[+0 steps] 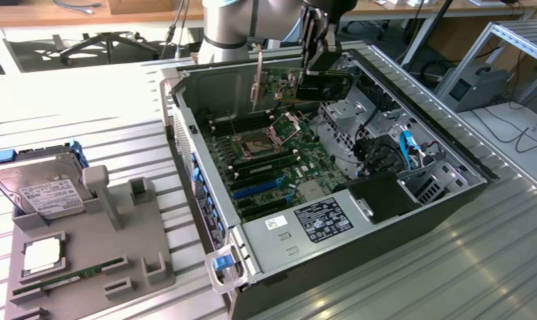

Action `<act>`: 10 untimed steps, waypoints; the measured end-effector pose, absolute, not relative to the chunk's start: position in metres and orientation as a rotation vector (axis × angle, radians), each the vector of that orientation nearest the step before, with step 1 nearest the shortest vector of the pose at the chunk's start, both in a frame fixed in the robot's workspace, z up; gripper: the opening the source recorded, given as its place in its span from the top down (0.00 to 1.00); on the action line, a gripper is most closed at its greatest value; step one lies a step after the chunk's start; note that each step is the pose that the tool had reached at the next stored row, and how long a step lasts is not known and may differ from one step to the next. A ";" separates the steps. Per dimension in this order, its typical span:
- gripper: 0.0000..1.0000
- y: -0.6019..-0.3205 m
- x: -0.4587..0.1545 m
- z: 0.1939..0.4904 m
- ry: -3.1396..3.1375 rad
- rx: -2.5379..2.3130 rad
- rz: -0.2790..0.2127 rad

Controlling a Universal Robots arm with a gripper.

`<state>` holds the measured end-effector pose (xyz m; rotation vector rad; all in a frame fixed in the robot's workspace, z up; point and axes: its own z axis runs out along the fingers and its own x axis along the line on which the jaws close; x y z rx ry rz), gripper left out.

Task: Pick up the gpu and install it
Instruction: 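Insert the gpu into the slot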

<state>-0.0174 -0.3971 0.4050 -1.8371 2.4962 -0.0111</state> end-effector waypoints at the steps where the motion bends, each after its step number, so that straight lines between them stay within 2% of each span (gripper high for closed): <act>1: 0.73 -0.397 -0.017 0.405 2.494 -1.839 -0.011; 10: 0.73 -0.397 -0.017 0.405 2.478 -1.862 -0.010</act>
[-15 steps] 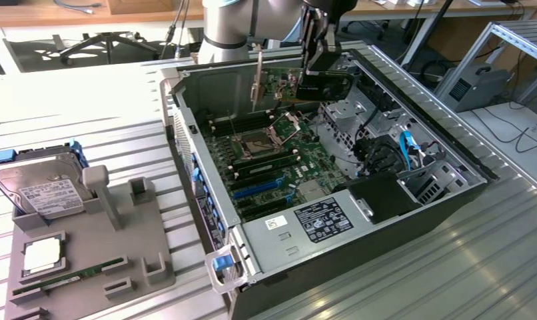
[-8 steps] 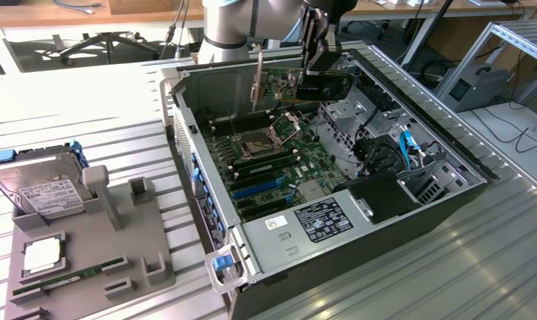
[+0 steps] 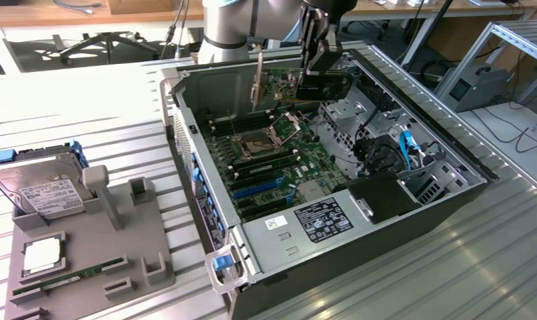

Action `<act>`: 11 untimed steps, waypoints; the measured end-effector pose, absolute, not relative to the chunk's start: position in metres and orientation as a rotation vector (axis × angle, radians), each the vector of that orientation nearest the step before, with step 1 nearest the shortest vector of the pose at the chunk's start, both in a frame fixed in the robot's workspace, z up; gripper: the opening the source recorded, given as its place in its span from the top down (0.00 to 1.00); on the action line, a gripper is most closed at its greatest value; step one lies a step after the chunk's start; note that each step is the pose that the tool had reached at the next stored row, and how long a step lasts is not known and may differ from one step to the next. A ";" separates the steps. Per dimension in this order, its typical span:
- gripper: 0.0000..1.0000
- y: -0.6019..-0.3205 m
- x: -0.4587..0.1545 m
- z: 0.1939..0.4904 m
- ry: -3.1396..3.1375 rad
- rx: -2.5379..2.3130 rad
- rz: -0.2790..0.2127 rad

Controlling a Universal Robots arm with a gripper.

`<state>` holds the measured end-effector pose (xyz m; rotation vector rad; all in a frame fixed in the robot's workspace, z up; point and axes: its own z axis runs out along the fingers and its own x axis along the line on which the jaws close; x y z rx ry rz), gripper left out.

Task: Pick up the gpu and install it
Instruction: 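Insert the gpu into the slot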

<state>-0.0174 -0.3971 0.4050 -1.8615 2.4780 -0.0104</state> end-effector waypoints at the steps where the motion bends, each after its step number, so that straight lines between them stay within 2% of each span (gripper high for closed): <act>1: 0.73 -0.397 -0.017 0.405 2.476 -1.863 -0.010; 11: 0.73 -0.397 -0.017 0.405 2.456 -1.890 -0.010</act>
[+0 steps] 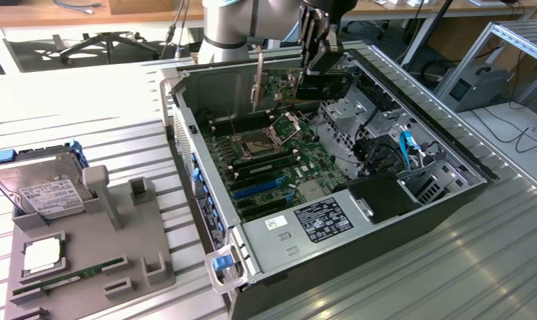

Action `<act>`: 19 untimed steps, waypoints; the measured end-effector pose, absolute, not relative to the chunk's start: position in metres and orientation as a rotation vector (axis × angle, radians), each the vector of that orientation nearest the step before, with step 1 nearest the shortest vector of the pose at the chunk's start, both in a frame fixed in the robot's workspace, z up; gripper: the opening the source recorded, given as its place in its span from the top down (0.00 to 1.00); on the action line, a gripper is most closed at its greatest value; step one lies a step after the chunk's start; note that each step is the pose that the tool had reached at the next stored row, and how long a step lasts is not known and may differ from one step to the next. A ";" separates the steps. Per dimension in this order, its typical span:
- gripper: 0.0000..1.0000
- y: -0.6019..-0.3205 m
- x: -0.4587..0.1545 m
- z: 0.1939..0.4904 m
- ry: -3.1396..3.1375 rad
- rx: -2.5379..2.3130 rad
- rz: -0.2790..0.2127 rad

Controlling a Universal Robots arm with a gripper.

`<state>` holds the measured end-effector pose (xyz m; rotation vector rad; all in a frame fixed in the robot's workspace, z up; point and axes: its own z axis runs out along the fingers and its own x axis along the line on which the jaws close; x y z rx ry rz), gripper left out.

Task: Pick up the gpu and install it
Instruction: 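Insert the gpu into the slot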

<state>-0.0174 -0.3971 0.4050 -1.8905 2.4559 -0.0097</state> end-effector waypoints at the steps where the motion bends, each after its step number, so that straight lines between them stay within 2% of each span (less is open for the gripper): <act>1: 0.73 -0.397 -0.017 0.405 2.453 -1.895 -0.010; 19: 0.73 -0.397 -0.017 0.405 2.413 -1.944 -0.008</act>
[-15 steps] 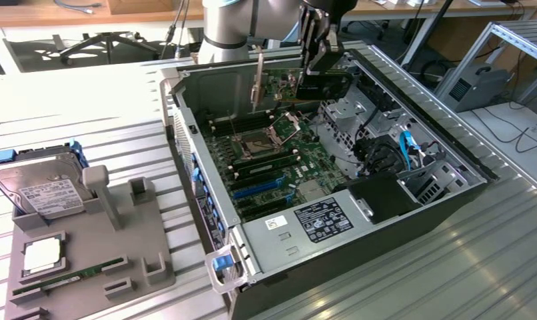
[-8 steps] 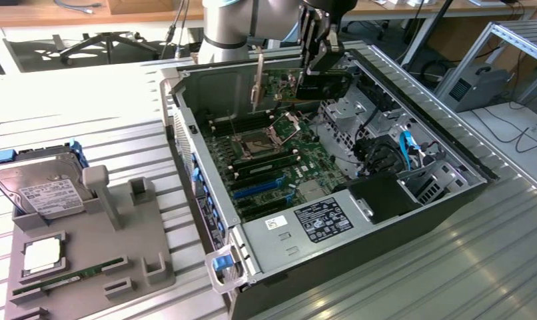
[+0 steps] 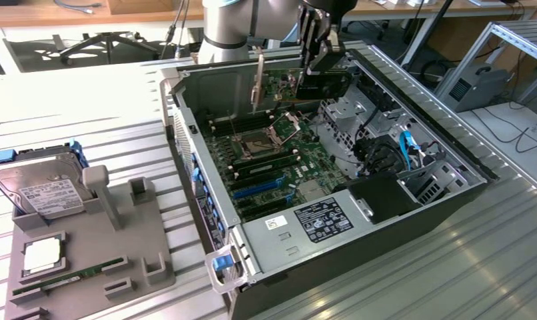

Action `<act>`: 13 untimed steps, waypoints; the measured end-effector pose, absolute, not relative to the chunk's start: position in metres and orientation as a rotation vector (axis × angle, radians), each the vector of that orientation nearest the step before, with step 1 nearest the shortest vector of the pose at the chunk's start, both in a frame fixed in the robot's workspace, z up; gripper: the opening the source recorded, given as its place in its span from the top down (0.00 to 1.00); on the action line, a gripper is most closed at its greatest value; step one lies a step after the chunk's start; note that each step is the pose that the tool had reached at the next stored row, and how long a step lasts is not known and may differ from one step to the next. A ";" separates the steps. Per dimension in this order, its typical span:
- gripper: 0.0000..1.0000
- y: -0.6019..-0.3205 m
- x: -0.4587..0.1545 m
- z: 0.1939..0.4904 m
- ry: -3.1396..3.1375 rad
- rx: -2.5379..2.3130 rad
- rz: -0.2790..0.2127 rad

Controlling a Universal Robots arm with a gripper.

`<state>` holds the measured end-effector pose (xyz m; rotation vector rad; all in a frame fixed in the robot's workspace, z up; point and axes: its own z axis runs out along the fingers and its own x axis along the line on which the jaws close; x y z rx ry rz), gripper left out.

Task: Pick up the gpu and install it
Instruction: 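Insert the gpu into the slot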

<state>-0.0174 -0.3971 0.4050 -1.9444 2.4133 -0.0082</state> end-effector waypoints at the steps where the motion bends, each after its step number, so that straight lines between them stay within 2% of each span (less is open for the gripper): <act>1: 0.73 -0.397 -0.017 0.405 2.410 -1.948 -0.008; 13: 0.73 -0.397 -0.017 0.405 2.368 -1.999 -0.007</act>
